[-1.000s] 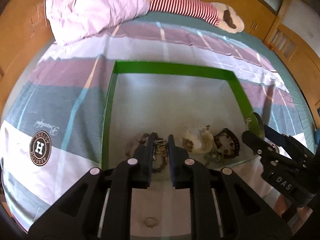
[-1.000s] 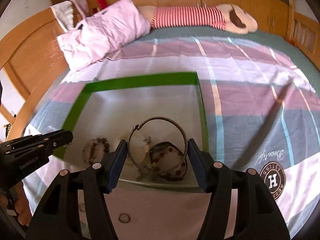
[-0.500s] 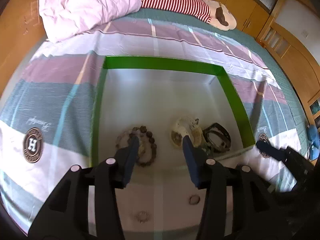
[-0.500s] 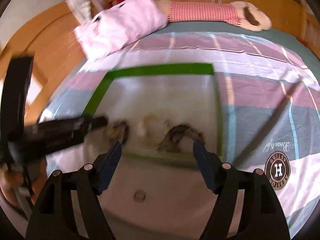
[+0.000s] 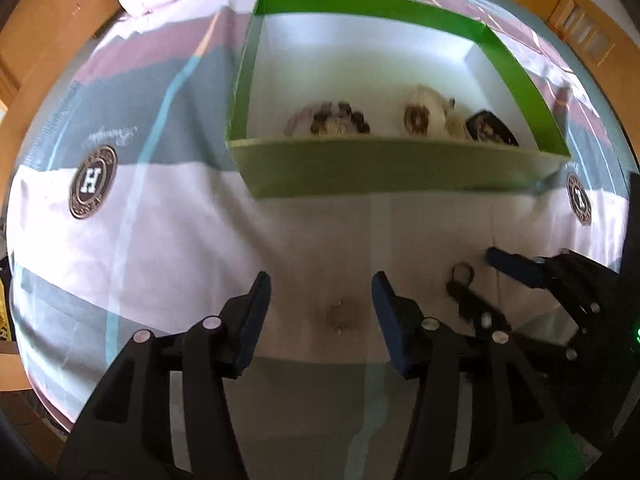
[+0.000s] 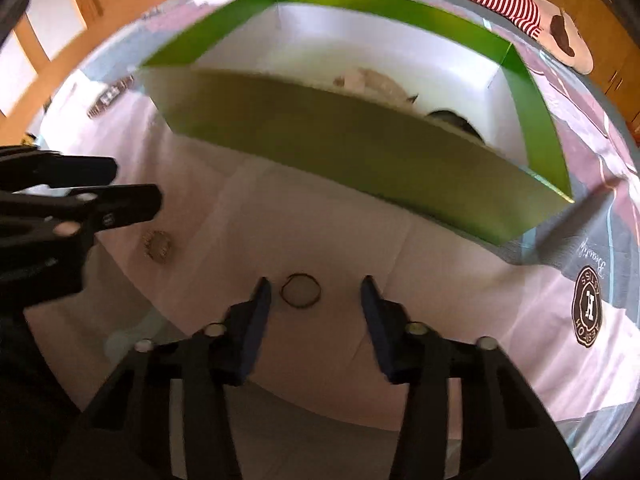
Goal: Organize jewelry
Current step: 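Grasp the small dark ring with the right gripper while the left grasps the small gold ring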
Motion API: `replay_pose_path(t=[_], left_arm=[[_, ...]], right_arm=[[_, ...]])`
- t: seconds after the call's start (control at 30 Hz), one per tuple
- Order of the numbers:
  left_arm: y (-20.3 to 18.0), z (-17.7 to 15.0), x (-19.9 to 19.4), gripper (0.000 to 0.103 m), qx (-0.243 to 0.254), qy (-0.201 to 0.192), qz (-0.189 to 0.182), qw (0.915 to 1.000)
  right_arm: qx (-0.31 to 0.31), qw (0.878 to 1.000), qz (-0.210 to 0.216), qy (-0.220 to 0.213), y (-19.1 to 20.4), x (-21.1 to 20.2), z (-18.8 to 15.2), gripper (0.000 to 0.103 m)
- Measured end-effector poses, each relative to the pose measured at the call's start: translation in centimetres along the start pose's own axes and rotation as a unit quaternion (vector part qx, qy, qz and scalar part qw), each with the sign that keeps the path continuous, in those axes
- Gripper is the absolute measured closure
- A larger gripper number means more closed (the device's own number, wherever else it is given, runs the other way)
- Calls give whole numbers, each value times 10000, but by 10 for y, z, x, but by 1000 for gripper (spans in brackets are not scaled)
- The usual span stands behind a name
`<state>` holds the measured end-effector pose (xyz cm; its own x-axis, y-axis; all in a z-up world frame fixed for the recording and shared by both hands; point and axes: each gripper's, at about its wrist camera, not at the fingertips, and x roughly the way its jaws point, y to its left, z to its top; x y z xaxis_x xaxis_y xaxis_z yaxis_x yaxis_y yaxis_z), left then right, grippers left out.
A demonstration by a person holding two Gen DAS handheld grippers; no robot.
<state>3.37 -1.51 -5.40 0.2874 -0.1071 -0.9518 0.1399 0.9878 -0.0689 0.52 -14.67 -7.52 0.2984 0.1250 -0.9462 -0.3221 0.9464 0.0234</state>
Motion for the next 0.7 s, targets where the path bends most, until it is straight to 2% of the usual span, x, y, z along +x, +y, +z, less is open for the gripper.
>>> replay_pose_path(t=[0.03, 0.1, 0.33, 0.47, 0.57, 0.63, 0.67, 0.7], left_arm=[[1, -2, 2, 46, 1, 82, -151, 9999], [4, -6, 6, 45, 8, 189, -299, 9994], [-2, -14, 24, 45, 144, 480, -167, 9986], [-8, -15, 33, 58, 193, 526, -26, 9984], [-13, -15, 34, 60, 282, 458, 36, 9985], [-16, -15, 34, 65, 301, 423, 74, 9986], [-17, -15, 34, 70, 320, 383, 102, 9987], [-18, -15, 33, 80, 334, 338, 119, 9988]], right_arm=[[4, 10000, 1, -10, 0, 0, 1, 71], [0, 10000, 35, 22, -1, -1, 3, 81], [246, 9997, 46, 44, -14, -3, 4, 81], [349, 9993, 68, 69, -21, -4, 5, 81], [326, 9994, 50, 56, -21, -6, 5, 82], [316, 9995, 38, 41, -21, -6, 5, 82], [310, 9995, 18, 24, -22, -7, 5, 82], [307, 9995, 6, 14, -21, -7, 4, 82]])
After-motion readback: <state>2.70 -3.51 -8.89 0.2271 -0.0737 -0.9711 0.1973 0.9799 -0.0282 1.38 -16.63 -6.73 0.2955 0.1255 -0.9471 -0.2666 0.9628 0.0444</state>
